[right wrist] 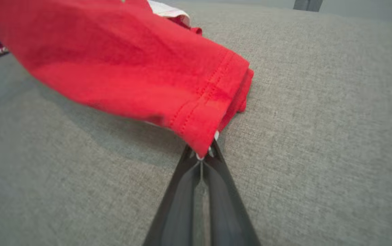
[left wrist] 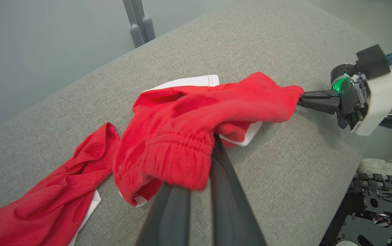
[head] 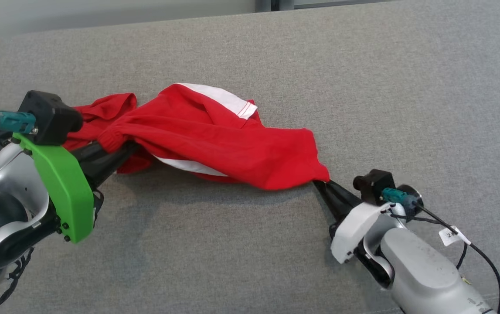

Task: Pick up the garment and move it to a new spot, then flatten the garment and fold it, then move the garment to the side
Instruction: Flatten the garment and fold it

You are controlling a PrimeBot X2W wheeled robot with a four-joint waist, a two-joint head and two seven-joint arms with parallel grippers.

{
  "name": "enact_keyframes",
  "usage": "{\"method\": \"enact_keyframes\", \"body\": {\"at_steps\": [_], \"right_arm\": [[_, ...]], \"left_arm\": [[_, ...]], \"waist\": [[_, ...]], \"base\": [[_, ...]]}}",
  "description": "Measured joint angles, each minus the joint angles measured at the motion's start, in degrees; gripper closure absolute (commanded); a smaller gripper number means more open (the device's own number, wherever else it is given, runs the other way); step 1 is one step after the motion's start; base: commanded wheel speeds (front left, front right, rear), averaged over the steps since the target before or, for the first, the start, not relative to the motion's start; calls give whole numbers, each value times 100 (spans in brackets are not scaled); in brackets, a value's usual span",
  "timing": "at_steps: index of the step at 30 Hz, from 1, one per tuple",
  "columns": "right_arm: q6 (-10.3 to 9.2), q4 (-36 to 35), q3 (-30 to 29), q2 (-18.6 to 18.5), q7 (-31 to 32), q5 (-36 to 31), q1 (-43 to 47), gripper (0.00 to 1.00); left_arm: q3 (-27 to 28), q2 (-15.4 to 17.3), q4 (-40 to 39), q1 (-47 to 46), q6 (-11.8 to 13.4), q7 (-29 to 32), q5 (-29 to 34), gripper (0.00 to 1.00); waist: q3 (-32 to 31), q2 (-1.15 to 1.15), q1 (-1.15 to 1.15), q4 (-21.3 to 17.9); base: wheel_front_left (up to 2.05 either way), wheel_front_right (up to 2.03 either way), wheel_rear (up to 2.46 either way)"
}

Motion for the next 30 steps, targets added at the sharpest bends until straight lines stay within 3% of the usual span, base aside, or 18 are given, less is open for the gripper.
{"method": "enact_keyframes", "body": {"at_steps": [5, 7, 8, 9, 11, 13, 14, 23, 26, 30], "right_arm": [[-1, -798, -119, 292, 23, 2130, 160, 100], [-1, -1298, -37, 286, 88, 2696, 155, 100], [-1, -1894, 27, 147, 338, 3211, 144, 100], [-1, -1894, 27, 147, 338, 3211, 144, 100], [-9, -2813, 16, -203, 769, 3991, 99, 100], [-10, -3083, -24, -345, 881, 4244, 80, 100], [-11, -3695, -188, -644, 1004, 4777, 27, 100], [-11, -5925, -1050, -1581, 1171, 6636, 26, 100], [-10, -6238, -1629, -1873, 1258, 7049, 168, 100], [-12, -5762, -2274, -2252, 1380, 7507, 761, 100]], "left_arm": [[-4, 160, 156, 12, 0, 141, -382, 100], [-2, 160, 189, 23, 0, 190, -564, 100], [5, 159, 230, 29, 0, 243, -769, 100], [5, 159, 230, 29, 0, 243, -769, 100], [45, 168, 276, 30, 0, 290, -978, 100], [59, 169, 278, 30, 0, 291, -1066, 100], [93, 182, 275, 38, 0, 293, -1190, 100], [220, 433, -201, 459, 0, 564, -2237, 100], [414, 623, -536, 510, -5, 750, -2725, 100], [480, 715, -765, 508, 7, 1042, -3298, 100]], "waist": [[-139, 0, 0, -55], [-211, 0, 0, -85], [-296, 0, 0, -118], [-296, 0, 0, -118], [-443, 0, 0, -171], [-497, 0, 0, -188], [-614, 0, 0, -223], [-1128, 0, 0, -357], [-1279, 0, 0, -422], [-1307, 0, 0, -522]], "base": [[0, 0, 0], [0, 0, 0], [0, 0, 0], [0, 0, 0], [0, 0, 0], [0, 0, 0], [0, 0, 0], [0, 0, 0], [0, 0, 0], [0, 0, 0]]}}
